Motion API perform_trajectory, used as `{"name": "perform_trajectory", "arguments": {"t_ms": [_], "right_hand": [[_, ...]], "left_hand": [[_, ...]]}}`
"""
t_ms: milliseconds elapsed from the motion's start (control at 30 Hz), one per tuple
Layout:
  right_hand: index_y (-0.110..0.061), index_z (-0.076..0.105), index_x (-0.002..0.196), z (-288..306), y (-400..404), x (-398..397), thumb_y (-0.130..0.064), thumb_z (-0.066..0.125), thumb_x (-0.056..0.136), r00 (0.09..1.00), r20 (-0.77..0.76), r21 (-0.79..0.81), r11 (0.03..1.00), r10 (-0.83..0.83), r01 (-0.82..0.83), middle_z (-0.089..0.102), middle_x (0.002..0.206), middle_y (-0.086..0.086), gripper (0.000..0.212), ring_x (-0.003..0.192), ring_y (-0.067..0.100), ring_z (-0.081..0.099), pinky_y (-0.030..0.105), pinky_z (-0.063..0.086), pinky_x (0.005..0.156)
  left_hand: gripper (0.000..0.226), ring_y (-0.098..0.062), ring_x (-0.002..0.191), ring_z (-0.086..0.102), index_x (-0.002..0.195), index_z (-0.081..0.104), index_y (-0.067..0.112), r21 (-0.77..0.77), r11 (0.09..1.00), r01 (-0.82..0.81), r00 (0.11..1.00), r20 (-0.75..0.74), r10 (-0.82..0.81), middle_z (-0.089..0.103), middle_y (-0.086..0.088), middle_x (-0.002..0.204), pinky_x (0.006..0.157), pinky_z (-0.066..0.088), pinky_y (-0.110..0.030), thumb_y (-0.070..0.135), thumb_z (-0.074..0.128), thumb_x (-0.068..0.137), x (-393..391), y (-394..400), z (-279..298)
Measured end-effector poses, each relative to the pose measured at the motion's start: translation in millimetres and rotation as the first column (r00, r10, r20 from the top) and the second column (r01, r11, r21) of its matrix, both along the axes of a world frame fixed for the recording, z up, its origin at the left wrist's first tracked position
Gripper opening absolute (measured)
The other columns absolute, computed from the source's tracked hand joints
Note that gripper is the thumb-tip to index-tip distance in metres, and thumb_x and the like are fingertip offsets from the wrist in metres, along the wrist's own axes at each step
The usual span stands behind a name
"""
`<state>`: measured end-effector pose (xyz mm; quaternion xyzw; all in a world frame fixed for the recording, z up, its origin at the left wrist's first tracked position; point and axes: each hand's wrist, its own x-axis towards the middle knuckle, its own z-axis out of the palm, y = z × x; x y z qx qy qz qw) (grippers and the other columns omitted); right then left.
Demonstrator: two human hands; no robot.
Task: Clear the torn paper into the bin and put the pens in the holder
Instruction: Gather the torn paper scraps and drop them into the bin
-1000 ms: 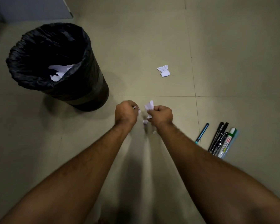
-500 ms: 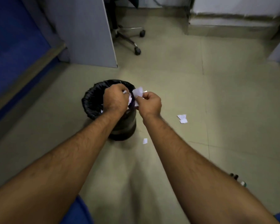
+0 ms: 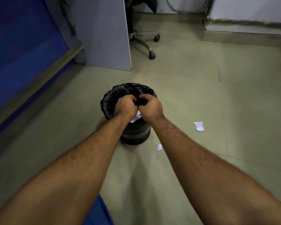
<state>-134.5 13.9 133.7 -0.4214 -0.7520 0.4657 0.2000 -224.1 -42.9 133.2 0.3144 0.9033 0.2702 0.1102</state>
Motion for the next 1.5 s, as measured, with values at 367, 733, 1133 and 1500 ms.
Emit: {"name": "perform_trajectory", "arguments": {"t_ms": [367,733,1133,1500], "right_hand": [[-0.028,0.072,0.094,-31.0,52.3,97.6,-0.026,0.058,0.076,0.825,-0.182,-0.199,0.842,-0.534,0.501,0.074,0.083,-0.004,0.023,0.083,0.017,0.071,0.036,0.058,0.083],[-0.017,0.030,0.151,-214.4,77.9,256.8,-0.053,0.070,0.081,0.698,0.697,-0.036,0.964,-0.166,0.265,0.020,0.161,0.013,0.089,0.147,0.040,0.018,0.045,0.034,0.112],[-0.016,0.020,0.154,-245.7,107.8,241.3,-0.061,0.068,0.076,0.586,0.809,-0.085,0.980,-0.037,0.180,0.006,0.161,0.027,0.103,0.141,0.057,0.019,0.057,0.033,0.111],[-0.028,0.026,0.151,-241.8,62.5,234.9,-0.037,0.066,0.080,0.719,0.682,-0.015,0.981,-0.131,0.194,0.012,0.163,0.009,0.083,0.149,0.039,0.010,0.057,0.020,0.116]], "left_hand": [[0.019,-0.024,0.074,0.070,0.090,0.073,0.021,0.220,0.959,0.177,0.973,0.109,-0.204,0.074,-0.005,0.082,0.072,0.058,-0.030,0.010,0.059,0.082,95.1,73.2,-4.4],[0.051,-0.026,0.128,0.049,0.139,0.048,0.018,-0.217,0.727,0.651,0.759,0.211,-0.616,0.052,-0.006,0.142,0.106,0.042,-0.036,0.019,0.056,0.089,206.3,126.0,-193.6],[0.056,-0.029,0.136,0.036,0.147,0.033,0.020,-0.434,0.567,0.700,0.612,-0.044,-0.789,0.030,-0.007,0.157,0.104,0.040,-0.044,0.013,0.039,0.092,205.1,225.3,-256.2],[0.036,-0.028,0.097,0.060,0.106,0.064,0.023,-0.445,0.546,0.710,0.540,-0.153,-0.828,0.066,0.000,0.112,0.079,0.041,-0.034,0.023,0.062,0.070,189.7,56.3,-260.7]]}}
